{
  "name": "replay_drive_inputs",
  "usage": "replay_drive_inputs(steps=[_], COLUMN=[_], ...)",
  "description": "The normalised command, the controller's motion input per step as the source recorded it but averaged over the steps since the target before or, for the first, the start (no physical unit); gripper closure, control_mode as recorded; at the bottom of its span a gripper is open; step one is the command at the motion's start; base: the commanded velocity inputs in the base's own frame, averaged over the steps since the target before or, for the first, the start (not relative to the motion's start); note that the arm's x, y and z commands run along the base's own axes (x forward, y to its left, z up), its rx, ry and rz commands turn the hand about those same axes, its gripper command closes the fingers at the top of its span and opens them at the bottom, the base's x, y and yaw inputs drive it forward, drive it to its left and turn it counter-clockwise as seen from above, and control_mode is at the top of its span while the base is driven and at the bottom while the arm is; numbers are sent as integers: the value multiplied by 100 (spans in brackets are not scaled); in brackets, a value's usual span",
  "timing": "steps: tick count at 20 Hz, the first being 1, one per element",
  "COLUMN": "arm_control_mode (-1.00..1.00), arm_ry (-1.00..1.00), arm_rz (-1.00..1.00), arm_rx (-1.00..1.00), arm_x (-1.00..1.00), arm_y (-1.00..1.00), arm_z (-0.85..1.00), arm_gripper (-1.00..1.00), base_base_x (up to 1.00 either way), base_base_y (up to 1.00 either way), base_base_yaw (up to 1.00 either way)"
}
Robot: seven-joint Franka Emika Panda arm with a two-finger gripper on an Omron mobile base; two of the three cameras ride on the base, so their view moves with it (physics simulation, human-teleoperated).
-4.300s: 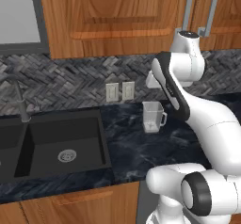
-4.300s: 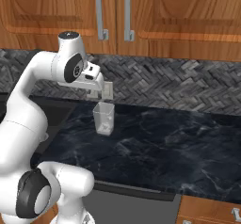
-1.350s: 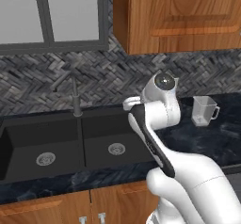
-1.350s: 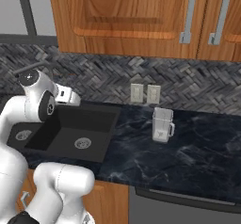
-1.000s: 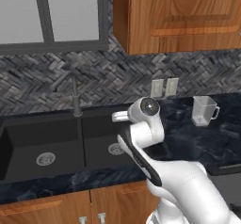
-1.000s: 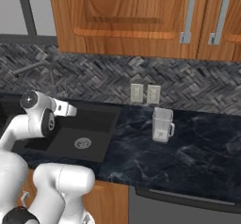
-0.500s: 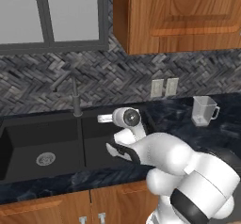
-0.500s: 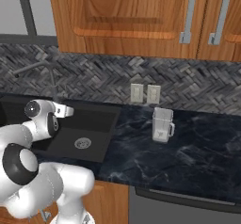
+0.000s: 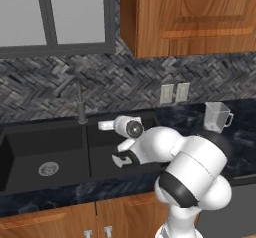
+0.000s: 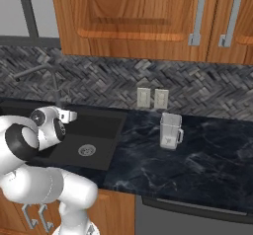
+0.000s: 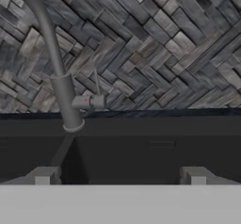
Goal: Turn on the sink faucet and place the jug under the water for a few seconds to fill it up.
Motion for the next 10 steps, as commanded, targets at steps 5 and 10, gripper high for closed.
replay_drive_inputs(steps=[5, 10], arm_control_mode=[-100, -100], arm_ry=[-12, -10], arm_rz=[0, 0], arm_rx=[0, 0], arm_x=[3, 10], arm_y=[8, 17], arm_z=[0, 21], arm_gripper=[-100, -100], base_base_x=[0, 0], base_base_y=[0, 0], base_base_yaw=[0, 0])
